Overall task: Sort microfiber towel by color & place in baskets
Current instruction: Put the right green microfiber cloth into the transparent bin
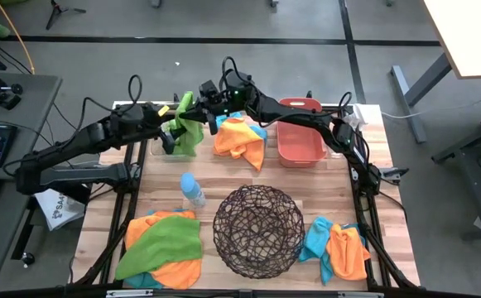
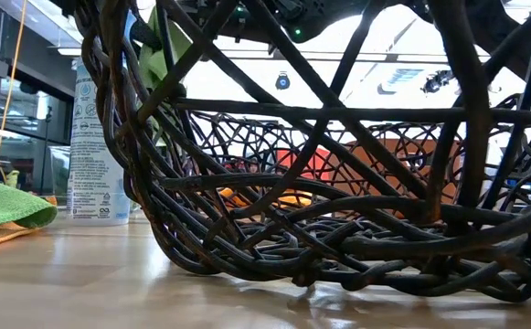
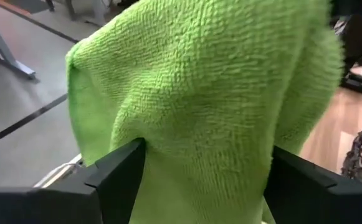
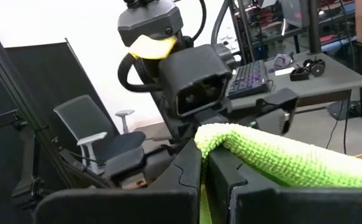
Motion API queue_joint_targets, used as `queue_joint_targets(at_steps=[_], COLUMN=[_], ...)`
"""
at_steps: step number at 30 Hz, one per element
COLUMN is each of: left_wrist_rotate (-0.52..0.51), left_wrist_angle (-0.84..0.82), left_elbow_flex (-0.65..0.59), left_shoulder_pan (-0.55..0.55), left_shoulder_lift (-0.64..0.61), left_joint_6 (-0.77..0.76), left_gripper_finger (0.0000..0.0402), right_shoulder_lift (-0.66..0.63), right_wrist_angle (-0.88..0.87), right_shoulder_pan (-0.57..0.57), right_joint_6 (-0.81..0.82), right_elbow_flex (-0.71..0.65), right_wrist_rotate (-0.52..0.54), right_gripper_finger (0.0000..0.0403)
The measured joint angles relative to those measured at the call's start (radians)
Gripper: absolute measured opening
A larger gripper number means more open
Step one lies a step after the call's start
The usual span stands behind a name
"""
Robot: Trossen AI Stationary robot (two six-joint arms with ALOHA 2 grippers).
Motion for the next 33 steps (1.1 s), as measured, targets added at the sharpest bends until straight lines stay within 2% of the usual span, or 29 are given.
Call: queue_joint_targets(at_steps=[3, 5, 7, 8, 9, 16, 19, 22, 24, 27, 30, 33], left_wrist_rotate=[-0.02, -0.034, -0.047, -0.056, -0.073, -0.264, -0.381, -0.466, -0.465, -0.382, -0.331, -0.329], left_wrist_angle=[-0.004, -0.005, -0.005, -0.005, -0.006, -0.19, -0.363, -0.409, -0.391, -0.252, -0.097, -0.045], left_elbow_flex=[0.0, 0.0, 0.0, 0.0, 0.0, 0.004, -0.003, -0.009, -0.035, -0.079, -0.115, -0.13], left_shoulder_pan=[0.0, 0.0, 0.0, 0.002, 0.005, 0.057, 0.09, 0.121, 0.149, 0.188, 0.225, 0.272], left_shoulder_lift=[0.023, 0.035, 0.04, 0.04, 0.04, -0.003, -0.015, -0.017, -0.024, -0.017, 0.035, 0.117], left_joint_6=[0.001, 0.0, 0.0, -0.001, -0.001, -0.062, -0.141, -0.237, -0.27, -0.269, -0.267, -0.248], left_gripper_finger=[0.0222, 0.0156, 0.0068, 0.0035, 0.0021, 0.0003, 0.0002, 0.0001, 0.0001, 0.0001, 0.0001, 0.0], right_shoulder_lift=[0.0, 0.0, 0.0, 0.0, 0.0, -0.015, -0.04, -0.078, -0.082, -0.067, -0.073, -0.106], right_wrist_angle=[0.0, 0.004, 0.009, 0.01, 0.01, -0.049, -0.144, -0.246, -0.327, -0.456, -0.533, -0.551], right_shoulder_pan=[0.0, 0.0, 0.0, 0.0, 0.0, -0.029, -0.061, -0.097, -0.121, -0.145, -0.153, -0.153], right_joint_6=[0.007, 0.059, 0.1, 0.113, 0.127, 0.147, 0.1, 0.079, 0.096, 0.106, 0.066, 0.051], right_elbow_flex=[0.0, 0.0, 0.0, 0.0, 0.0, 0.021, 0.055, 0.101, 0.13, 0.166, 0.224, 0.211], right_wrist_rotate=[-0.006, -0.011, -0.015, -0.015, -0.014, -0.016, -0.053, -0.115, -0.173, -0.223, -0.236, -0.247], right_gripper_finger=[0.0001, 0.0005, 0.0016, 0.0025, 0.0036, 0.0162, 0.0217, 0.0255, 0.027, 0.0278, 0.0278, 0.0277])
